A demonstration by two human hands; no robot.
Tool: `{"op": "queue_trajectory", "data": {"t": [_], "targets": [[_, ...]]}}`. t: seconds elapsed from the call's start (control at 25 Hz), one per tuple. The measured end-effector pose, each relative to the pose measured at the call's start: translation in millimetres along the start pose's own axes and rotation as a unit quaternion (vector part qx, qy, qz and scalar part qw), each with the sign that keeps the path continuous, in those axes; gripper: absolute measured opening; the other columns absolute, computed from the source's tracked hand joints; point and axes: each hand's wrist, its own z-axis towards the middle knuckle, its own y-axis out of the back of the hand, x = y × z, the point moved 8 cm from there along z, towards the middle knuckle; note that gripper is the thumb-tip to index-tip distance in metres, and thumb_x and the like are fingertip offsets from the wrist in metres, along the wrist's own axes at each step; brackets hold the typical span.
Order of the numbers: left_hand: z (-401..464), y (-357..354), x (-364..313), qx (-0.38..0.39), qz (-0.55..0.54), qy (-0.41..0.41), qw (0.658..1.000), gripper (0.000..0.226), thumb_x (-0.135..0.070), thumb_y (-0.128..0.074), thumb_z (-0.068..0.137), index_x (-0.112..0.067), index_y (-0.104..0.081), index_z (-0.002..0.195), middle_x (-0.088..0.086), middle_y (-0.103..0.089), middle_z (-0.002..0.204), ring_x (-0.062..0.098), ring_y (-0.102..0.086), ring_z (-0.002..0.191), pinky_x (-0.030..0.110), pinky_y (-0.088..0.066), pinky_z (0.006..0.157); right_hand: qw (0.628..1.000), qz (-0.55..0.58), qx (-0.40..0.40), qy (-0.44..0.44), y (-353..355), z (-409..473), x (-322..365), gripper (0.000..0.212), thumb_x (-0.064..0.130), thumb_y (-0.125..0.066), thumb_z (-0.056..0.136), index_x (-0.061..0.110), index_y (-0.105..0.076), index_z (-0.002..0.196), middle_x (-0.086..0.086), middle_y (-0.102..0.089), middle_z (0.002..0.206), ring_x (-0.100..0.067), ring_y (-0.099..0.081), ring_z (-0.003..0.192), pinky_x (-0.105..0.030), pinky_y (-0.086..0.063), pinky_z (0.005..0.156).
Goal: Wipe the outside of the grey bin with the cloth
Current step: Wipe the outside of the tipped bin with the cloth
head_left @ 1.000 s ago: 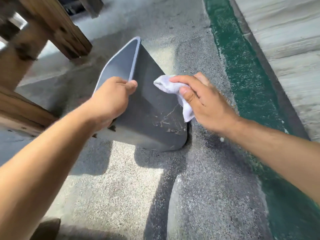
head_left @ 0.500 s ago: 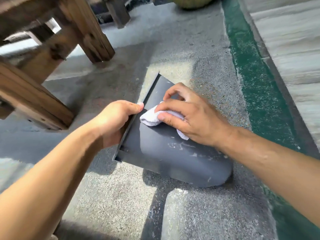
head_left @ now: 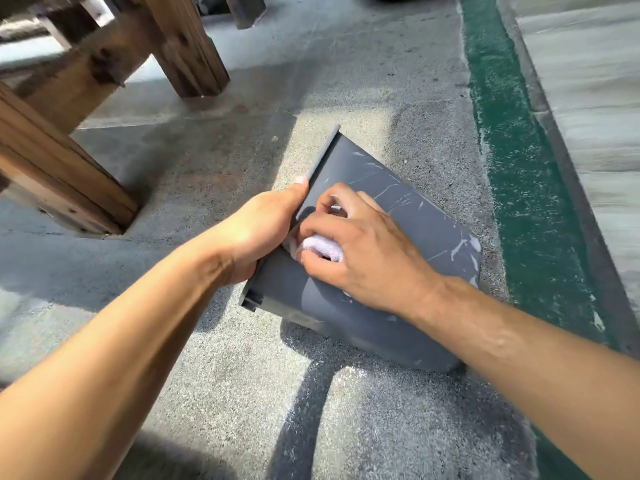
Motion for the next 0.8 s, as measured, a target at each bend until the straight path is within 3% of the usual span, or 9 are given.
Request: {"op": "queue_trajectory", "data": {"t": [0.2,0.32,0.4,0.6,0.8], "targets": [[4,4,8,-0.036,-0.014,0.006,0.999,0.038,-0.027,-0.050,0.100,-0.015,-0.062,0.066,0.014,-0.060,0.061,0.028,-0.055,0.061,0.032,-0.044,0.060,1.000,0.004,0.026,-0.008,0,-11,-8,0.012,0.041,-0.062,0.086,0.033,-0.068,0.092,0.002,-0.050,0.112,-0.023,-0.051,0.098,-0.046,-0.052,0.085],[4,9,13,-0.076,-0.044,0.028,0.996,0.046,-0.026,-0.058,0.095,-0.014,-0.064,0.051,0.006,-0.063,0.056,0.023,-0.058,0.054,0.030,-0.046,0.061,0.999,0.005,0.037,-0.011,2,-24,-15,0.010,0.041,-0.063,0.085,0.036,-0.068,0.091,0.005,-0.048,0.110,-0.020,-0.050,0.100,-0.045,-0.052,0.087],[3,11,15,-0.091,-0.056,0.041,0.993,0.042,-0.027,-0.059,0.095,-0.012,-0.067,0.056,0.005,-0.065,0.055,0.023,-0.060,0.050,0.028,-0.048,0.058,0.999,0.006,0.042,-0.020,5,-38,-23,0.010,0.042,-0.064,0.083,0.037,-0.067,0.092,0.007,-0.047,0.109,-0.018,-0.050,0.099,-0.046,-0.053,0.084],[1,12,16,-0.093,-0.065,0.043,0.993,0.031,-0.030,-0.060,0.094,-0.013,-0.068,0.069,0.008,-0.068,0.063,0.027,-0.062,0.059,0.034,-0.051,0.064,0.997,-0.006,0.061,-0.051,14,-77,-44,0.012,0.043,-0.062,0.085,0.037,-0.067,0.094,0.010,-0.046,0.108,-0.013,-0.049,0.098,-0.047,-0.055,0.078],[-1,12,12,-0.090,-0.053,0.034,0.994,0.027,-0.027,-0.059,0.095,-0.014,-0.067,0.074,0.008,-0.066,0.065,0.024,-0.060,0.057,0.030,-0.050,0.061,0.994,-0.021,0.083,-0.072,27,-114,-62,0.006,0.035,-0.066,0.085,0.036,-0.069,0.091,0.009,-0.047,0.104,-0.011,-0.049,0.094,-0.038,-0.052,0.079]]}}
